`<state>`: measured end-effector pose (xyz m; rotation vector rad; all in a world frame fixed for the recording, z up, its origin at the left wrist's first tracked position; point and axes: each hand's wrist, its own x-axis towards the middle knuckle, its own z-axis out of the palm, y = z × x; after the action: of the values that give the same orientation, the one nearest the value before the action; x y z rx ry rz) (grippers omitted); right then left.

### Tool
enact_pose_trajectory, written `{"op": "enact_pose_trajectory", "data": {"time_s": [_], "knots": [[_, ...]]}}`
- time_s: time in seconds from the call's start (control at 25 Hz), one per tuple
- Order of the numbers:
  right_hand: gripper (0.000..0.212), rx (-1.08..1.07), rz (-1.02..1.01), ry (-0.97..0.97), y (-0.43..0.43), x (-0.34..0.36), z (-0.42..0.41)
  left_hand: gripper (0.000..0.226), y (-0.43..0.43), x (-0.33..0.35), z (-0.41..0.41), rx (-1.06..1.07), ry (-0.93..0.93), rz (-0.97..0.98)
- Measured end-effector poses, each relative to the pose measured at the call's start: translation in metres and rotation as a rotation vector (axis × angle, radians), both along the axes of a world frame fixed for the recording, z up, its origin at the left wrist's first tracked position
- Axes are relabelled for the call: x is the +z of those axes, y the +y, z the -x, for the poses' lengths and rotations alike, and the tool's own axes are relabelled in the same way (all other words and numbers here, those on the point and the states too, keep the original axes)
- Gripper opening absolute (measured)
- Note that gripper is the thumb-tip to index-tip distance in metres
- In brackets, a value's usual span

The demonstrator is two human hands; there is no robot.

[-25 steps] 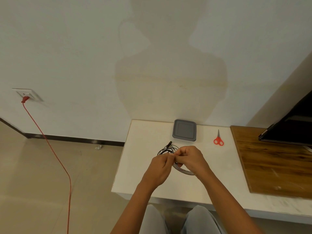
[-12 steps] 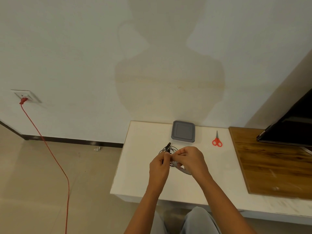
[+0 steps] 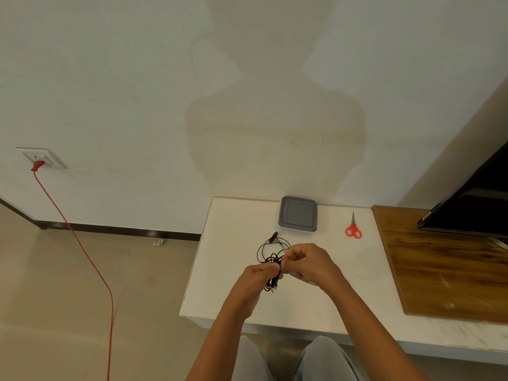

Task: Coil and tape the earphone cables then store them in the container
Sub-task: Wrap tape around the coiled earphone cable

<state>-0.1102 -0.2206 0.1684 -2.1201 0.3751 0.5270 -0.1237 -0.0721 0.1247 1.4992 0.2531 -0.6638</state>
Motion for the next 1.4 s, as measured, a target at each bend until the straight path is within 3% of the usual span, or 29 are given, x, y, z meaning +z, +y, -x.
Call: {"op": "enact_pose_trajectory", "data": {"time_s": [0.28, 0.6, 0.92, 1.12, 1.4], "knots": [[0.007, 0.095, 0.051, 0.077, 0.001, -0.004, -0.003, 0.021, 0.003, -0.006, 0.002, -0.032, 0.031, -0.008], [0.010, 0.024, -0.094, 0.119, 0.001, -0.006, -0.009, 0.019, 0.006, -0.011, -0.008, 0.095, 0.195, 0.193], [0.010, -0.043, -0.238, 0.124, 0.003, -0.002, -0.008, 0.015, 0.003, -0.012, -0.009, 0.147, 0.246, 0.205], [0.013, -0.030, -0.180, 0.099, 0.005, -0.009, -0.010, 0.012, -0.001, -0.019, -0.004, 0.256, 0.223, 0.200], [0.010, 0.001, -0.152, 0.024, 0.002, -0.013, -0.008, 0.016, -0.003, -0.012, -0.004, 0.304, 0.259, 0.355]]}}
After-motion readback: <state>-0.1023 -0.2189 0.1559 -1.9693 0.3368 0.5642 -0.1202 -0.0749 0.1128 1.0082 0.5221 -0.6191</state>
